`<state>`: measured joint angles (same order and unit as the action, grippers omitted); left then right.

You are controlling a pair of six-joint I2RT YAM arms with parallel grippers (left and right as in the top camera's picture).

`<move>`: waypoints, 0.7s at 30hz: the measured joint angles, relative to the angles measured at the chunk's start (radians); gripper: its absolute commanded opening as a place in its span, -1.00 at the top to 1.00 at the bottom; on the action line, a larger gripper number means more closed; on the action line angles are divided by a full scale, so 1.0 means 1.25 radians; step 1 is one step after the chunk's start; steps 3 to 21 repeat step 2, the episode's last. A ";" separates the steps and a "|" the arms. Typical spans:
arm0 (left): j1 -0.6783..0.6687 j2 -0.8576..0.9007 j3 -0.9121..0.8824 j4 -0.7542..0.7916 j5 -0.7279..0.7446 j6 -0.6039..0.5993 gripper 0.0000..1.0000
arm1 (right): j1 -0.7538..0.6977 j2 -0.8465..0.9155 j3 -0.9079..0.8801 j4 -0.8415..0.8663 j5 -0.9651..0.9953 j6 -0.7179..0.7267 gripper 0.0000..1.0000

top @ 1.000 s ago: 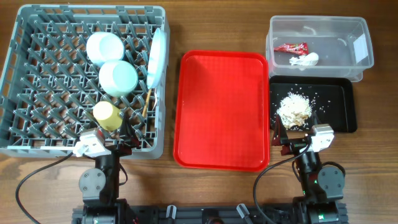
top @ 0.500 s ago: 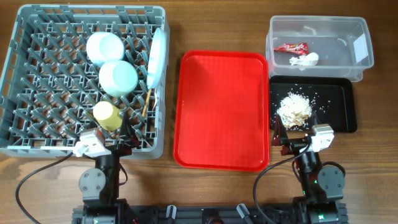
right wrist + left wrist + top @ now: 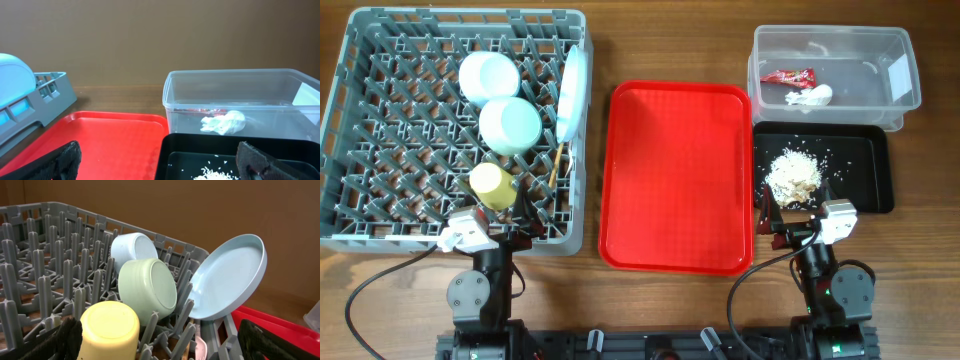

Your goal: Sort waste into correct bins and load items into the dishwasher rack

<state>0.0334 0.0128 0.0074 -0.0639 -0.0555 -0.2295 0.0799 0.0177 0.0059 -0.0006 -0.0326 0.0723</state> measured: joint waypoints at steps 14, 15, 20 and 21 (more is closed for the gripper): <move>0.000 0.000 0.000 0.000 0.000 0.000 -1.00 | 0.000 0.000 0.000 0.000 0.000 0.000 -1.00; 0.000 0.000 0.000 0.000 0.000 0.000 -1.00 | 0.000 0.000 0.000 0.000 0.000 0.000 -1.00; 0.000 0.000 0.000 0.000 0.000 0.000 -1.00 | 0.000 0.000 0.000 0.000 0.000 0.000 -1.00; 0.000 0.000 0.000 0.000 0.000 0.000 -1.00 | 0.000 0.000 0.000 0.000 0.000 0.000 -1.00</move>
